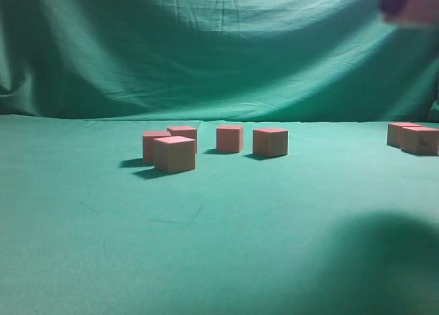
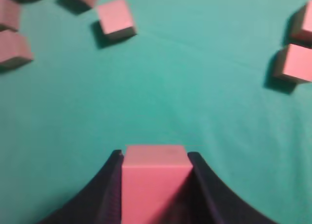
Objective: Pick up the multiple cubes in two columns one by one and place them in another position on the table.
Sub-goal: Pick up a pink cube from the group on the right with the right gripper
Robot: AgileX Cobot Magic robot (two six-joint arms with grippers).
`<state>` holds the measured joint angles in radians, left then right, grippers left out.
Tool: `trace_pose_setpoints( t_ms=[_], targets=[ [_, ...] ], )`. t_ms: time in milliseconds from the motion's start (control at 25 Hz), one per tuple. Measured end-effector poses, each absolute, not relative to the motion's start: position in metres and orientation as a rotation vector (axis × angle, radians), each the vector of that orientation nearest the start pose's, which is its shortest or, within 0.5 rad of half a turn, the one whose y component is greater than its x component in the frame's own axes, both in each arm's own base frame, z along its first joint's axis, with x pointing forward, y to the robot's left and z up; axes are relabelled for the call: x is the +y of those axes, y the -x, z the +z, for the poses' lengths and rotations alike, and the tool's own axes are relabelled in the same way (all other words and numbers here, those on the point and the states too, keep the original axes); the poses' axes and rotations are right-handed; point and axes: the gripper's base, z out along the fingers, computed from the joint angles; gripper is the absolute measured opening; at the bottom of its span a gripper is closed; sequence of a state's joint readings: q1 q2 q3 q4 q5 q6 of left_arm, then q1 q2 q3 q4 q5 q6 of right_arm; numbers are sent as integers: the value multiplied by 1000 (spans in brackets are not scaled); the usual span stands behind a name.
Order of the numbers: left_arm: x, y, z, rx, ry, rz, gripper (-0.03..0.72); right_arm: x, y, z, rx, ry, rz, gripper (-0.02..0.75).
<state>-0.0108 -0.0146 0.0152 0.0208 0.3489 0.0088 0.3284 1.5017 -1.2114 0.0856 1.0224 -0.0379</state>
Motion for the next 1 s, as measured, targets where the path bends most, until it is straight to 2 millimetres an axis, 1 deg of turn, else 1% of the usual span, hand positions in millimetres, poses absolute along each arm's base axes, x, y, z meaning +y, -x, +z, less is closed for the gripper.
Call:
trace_pose_setpoints(
  t_ms=[40,120,160,320,440,600,720,800,920,1000],
  targets=[
    [0,-53,177,1833,-31,19,0,116,-272,299,2742,537,198,260],
    [0,-53,177,1833,-31,19,0,134,-258,304,2722,645,218,260],
    [0,-53,177,1833,-31,19,0,148,-249,304,2716,724,229,260],
    [0,-53,177,1833,-31,19,0,188,-221,302,2661,989,257,260],
    [0,-53,177,1833,-31,19,0,211,-209,295,2617,1108,275,260],
    [0,-53,177,1833,-31,19,0,236,-203,277,2595,1202,281,260],
    [0,-53,177,1833,-31,19,0,248,-205,258,2616,1249,256,260],
    [0,-53,177,1833,-31,19,0,254,-210,243,2642,1264,234,260],
    [0,-53,177,1833,-31,19,0,262,-221,227,2663,1306,157,260],
    [0,-53,177,1833,-31,19,0,270,-232,223,2642,1330,101,260]
  ],
)
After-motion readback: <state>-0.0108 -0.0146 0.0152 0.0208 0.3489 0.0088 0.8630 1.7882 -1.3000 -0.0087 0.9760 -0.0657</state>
